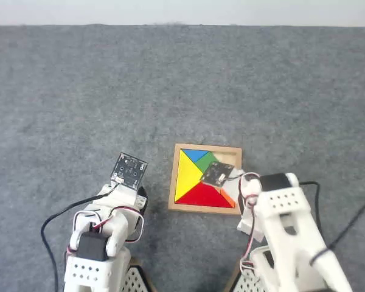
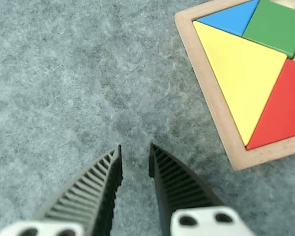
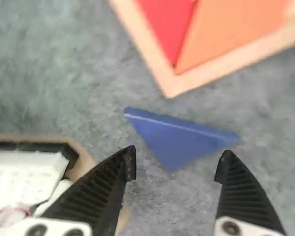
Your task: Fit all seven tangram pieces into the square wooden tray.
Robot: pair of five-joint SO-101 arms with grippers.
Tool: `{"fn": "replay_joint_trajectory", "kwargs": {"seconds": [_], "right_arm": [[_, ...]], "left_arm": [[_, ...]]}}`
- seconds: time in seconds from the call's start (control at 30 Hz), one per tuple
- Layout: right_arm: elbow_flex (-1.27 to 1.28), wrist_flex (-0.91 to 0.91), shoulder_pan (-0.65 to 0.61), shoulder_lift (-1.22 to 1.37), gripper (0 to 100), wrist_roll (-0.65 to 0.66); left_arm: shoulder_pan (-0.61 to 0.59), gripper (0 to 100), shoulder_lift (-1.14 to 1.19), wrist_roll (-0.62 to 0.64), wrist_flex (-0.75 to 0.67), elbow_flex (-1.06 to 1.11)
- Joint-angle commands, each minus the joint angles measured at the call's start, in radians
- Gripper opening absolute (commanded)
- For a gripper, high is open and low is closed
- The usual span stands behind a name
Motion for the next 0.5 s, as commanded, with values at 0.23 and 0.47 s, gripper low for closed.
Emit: {"fn": "replay_joint_trajectory", "kwargs": {"seconds": [0.23,0.47], "right_arm": [[-0.046,-0.245,0.015,0.349,27.0,0.032],[-0.144,-0.269,0.216,0.349,27.0,0.037]], "left_arm": [[0.002,9,-0.002,0.006,0.005,-0.007],[0.002,9,-0.002,0.006,0.005,-0.007]]}}
